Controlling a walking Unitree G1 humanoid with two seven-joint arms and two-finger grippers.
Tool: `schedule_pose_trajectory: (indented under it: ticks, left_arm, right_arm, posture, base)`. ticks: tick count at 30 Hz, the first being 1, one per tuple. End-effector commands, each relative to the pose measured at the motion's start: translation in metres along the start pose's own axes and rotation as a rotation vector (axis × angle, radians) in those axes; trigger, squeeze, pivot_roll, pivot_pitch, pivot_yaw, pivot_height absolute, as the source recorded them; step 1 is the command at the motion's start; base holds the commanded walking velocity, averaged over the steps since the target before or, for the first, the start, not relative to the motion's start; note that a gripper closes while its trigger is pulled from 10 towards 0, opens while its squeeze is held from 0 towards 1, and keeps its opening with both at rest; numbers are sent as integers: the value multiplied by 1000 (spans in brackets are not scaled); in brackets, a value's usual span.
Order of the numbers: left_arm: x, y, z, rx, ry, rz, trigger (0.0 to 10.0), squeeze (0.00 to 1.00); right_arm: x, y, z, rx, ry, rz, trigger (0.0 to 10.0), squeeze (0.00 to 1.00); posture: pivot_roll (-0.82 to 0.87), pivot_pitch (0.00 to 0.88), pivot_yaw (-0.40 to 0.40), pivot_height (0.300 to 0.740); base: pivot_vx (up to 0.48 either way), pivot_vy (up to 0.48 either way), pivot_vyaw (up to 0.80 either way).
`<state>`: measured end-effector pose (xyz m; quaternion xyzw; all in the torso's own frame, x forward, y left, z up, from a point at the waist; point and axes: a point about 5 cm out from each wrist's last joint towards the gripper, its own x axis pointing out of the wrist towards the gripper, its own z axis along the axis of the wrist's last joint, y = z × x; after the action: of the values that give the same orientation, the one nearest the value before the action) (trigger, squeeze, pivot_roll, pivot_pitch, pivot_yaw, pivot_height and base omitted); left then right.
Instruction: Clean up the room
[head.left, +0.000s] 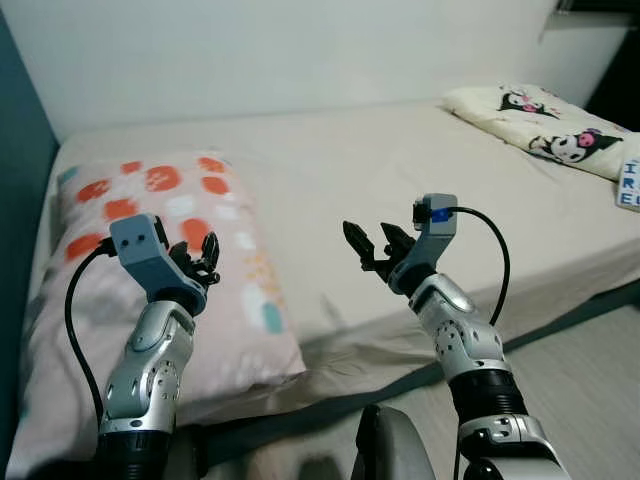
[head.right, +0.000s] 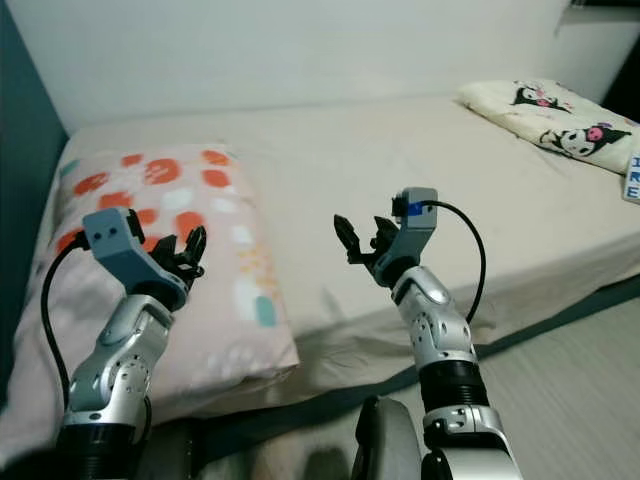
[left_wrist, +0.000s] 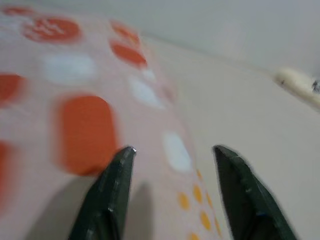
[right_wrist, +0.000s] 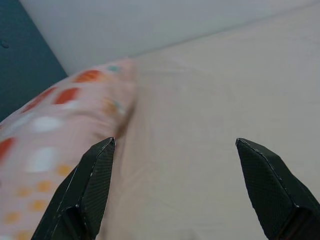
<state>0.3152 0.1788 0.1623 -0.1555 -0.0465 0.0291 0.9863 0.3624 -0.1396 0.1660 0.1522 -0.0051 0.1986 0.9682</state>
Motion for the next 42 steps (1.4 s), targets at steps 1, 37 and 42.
schedule_pose_trajectory:
  ticks: [1,37,42]
  left_arm:
    - [-4,14,-4,98,35,52,10000,1000]
    - [-79,16,-85,844,659,-896,10000,0]
    - [-66,39,-80,1092,668,-803,10000,0]
  right_arm:
    - [-2,0,0,-1,5,5,10000,0]
    - [-26,-54,34,-3,-72,-185,10000,0]
    - [-30,-57,37,-11,-77,-197,10000,0]
  posture:
    - [-3,62,-129,495]
    - [-17,60,-116,495]
    - [-20,67,-117,495]
  base:
    - [0,0,0]
    - [0,0,0]
    - [0,0,0]
